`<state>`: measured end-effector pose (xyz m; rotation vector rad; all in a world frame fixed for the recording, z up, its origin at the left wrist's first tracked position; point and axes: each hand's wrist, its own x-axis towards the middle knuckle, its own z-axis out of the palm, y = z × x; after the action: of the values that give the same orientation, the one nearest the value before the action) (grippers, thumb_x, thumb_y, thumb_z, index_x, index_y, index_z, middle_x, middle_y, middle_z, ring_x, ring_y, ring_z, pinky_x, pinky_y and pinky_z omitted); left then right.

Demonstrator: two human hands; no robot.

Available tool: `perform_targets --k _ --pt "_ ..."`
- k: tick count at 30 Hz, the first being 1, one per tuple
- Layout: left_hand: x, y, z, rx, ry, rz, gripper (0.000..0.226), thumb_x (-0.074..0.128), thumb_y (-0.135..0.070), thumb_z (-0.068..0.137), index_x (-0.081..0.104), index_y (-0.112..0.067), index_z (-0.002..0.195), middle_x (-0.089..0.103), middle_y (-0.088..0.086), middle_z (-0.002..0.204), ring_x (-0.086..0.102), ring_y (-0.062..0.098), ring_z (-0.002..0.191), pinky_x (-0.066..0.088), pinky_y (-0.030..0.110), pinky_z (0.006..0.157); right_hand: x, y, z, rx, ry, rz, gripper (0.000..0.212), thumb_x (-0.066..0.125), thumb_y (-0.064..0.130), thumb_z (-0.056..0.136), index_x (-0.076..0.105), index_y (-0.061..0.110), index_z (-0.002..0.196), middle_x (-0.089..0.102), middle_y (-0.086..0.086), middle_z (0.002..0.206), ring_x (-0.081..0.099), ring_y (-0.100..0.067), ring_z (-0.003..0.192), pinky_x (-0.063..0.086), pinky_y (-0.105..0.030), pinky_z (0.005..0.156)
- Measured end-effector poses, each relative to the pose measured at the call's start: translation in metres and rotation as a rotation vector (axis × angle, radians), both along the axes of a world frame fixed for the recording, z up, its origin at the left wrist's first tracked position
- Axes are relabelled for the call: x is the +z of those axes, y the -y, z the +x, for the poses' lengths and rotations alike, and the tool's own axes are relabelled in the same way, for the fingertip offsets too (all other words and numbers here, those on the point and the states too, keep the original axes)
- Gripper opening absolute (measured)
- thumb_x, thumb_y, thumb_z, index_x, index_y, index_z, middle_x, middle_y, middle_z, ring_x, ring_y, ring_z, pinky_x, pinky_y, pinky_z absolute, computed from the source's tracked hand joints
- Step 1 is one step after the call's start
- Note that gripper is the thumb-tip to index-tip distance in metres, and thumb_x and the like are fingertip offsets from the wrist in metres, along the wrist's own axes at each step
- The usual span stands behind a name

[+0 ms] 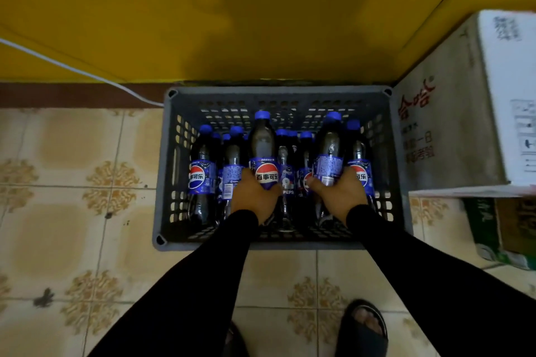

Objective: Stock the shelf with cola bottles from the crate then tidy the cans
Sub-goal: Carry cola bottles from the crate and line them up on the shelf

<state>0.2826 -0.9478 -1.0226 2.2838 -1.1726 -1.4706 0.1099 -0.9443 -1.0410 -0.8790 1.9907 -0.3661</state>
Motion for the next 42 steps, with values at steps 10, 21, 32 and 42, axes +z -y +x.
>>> perform_targets --k 10,21,32,42 --pt "0.215 0.025 0.057 0.150 -0.122 -0.397 0.055 0.076 -0.029 0.083 0.047 -0.024 0.129 0.061 -0.008 0.110 0.059 0.009 0.089 0.044 0.021 0.075 0.206 0.032 0.036 0.155 0.215 -0.325 0.068 0.080 0.028 0.078 0.041 0.018 0.132 0.059 0.004 0.113 0.061 -0.014 0.097 0.048 -0.028 0.083" --pt "0.544 0.030 0.136 0.272 -0.297 -0.864 0.053 0.077 -0.019 0.082 0.049 -0.025 0.127 0.065 -0.011 0.112 0.064 0.001 0.097 0.055 0.014 0.075 0.535 0.075 0.121 0.287 0.513 -0.724 0.067 0.078 0.018 0.080 0.040 0.019 0.135 0.058 0.014 0.114 0.061 0.013 0.091 0.052 -0.011 0.072" --pt "0.795 -0.060 0.215 0.336 -0.263 -1.141 0.062 0.076 -0.015 0.082 0.045 -0.023 0.135 0.067 -0.005 0.113 0.067 0.009 0.099 0.055 0.016 0.074 0.792 0.008 0.192 0.441 0.713 -0.953 0.055 0.075 0.016 0.082 0.049 0.021 0.131 0.068 0.010 0.111 0.069 -0.003 0.091 0.055 -0.019 0.073" --pt "0.886 -0.216 0.212 0.549 -0.077 -1.291 0.064 0.078 -0.021 0.080 0.046 -0.025 0.137 0.067 -0.003 0.116 0.067 0.013 0.102 0.057 0.025 0.078 0.893 -0.089 0.216 0.683 0.939 -0.997 0.054 0.075 0.018 0.083 0.054 0.019 0.132 0.069 0.012 0.109 0.068 -0.007 0.097 0.056 -0.023 0.078"
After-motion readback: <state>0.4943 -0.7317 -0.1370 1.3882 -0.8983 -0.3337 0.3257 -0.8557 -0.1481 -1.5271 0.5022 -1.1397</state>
